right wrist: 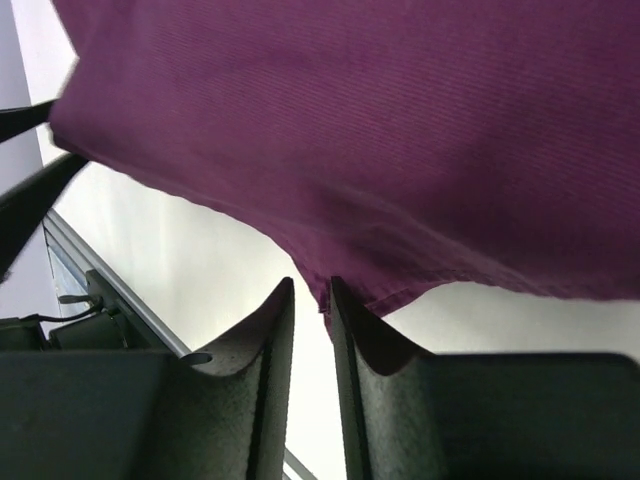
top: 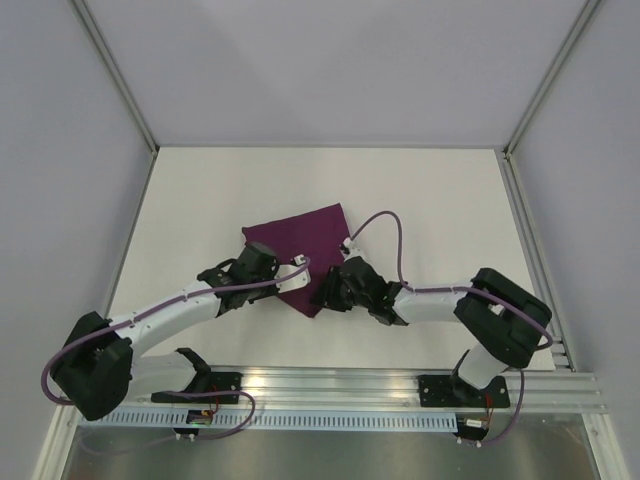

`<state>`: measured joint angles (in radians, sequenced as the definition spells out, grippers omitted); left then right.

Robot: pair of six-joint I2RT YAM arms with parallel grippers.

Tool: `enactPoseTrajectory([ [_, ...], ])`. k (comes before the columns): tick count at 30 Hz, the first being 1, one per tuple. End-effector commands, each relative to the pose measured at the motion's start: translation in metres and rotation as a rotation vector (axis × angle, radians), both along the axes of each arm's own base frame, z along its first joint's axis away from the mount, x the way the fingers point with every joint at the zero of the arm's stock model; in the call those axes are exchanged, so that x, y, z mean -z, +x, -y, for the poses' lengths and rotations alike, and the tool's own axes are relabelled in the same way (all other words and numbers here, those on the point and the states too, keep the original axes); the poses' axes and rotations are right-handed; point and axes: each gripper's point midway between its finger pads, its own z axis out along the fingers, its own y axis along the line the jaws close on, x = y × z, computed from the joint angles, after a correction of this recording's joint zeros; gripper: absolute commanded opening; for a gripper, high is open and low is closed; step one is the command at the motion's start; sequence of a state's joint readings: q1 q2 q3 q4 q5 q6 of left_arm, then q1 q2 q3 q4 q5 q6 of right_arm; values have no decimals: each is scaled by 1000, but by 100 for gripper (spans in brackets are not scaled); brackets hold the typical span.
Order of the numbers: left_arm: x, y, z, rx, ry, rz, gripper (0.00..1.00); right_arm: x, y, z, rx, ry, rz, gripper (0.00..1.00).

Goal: Prepare the surgical pack

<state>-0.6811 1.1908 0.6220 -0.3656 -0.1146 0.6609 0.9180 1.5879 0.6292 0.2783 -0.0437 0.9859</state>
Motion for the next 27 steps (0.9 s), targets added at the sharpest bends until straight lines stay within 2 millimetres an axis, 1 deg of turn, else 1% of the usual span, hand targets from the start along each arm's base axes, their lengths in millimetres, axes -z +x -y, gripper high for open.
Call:
enactPoseTrajectory([
  [1, -15, 1, 8, 6, -42, 16, 28, -26, 7, -32, -38, 137, 32, 22],
  [2, -14, 0, 7, 6, -43, 11, 26, -22, 7, -34, -43, 134, 29, 21],
  [4, -14, -3, 8, 1, -49, -2, 19, -22, 8, -39, -48, 138, 31, 20],
  [5, -15, -4, 8, 1, -58, -5, 15, -22, 10, -45, -52, 140, 33, 20],
  [6, -15, -6, 12, 1, -78, -20, 7, -23, 11, -48, -54, 146, 33, 19],
  [8, -19, -9, 17, 10, -107, -43, 0, -26, 15, -59, -63, 174, 36, 18],
  [9, -22, -10, 20, 0, -123, -54, 0, -28, 17, -63, -67, 189, 36, 18],
  [10, -29, -9, 22, -2, -136, -52, 0, -29, 18, -67, -70, 197, 37, 17],
  [12, -35, -8, 24, -9, -151, -51, 0, -34, 26, -78, -73, 216, 51, 17],
  [13, -40, -7, 25, -14, -158, -49, 0, -34, 29, -80, -68, 212, 56, 16],
  [14, -40, -7, 25, -18, -159, -50, 0, -30, 32, -81, -58, 206, 53, 16],
  [15, -41, -7, 25, -18, -159, -47, 0, -35, 37, -86, -55, 217, 62, 15],
  [17, -40, -8, 25, -22, -162, -53, 0, -34, 42, -91, -42, 224, 66, 14],
  [20, -41, -11, 24, -34, -169, -62, 0, -42, 48, -101, -41, 271, 82, 13],
  [21, -41, -12, 25, -35, -176, -68, 0, -46, 50, -102, -36, 290, 84, 12],
  [22, -43, -15, 27, -28, -187, -78, 0, -54, 51, -104, -35, 317, 97, 11],
  [23, -43, -16, 27, -32, -197, -87, 0, -57, 51, -105, -32, 327, 101, 11],
  [25, -45, -18, 29, -30, -207, -91, 0, -57, 55, -101, 4, 336, 109, 10],
  [27, -46, -19, 32, -19, -221, -101, 0, -65, 62, -98, 39, 375, 134, 8],
])
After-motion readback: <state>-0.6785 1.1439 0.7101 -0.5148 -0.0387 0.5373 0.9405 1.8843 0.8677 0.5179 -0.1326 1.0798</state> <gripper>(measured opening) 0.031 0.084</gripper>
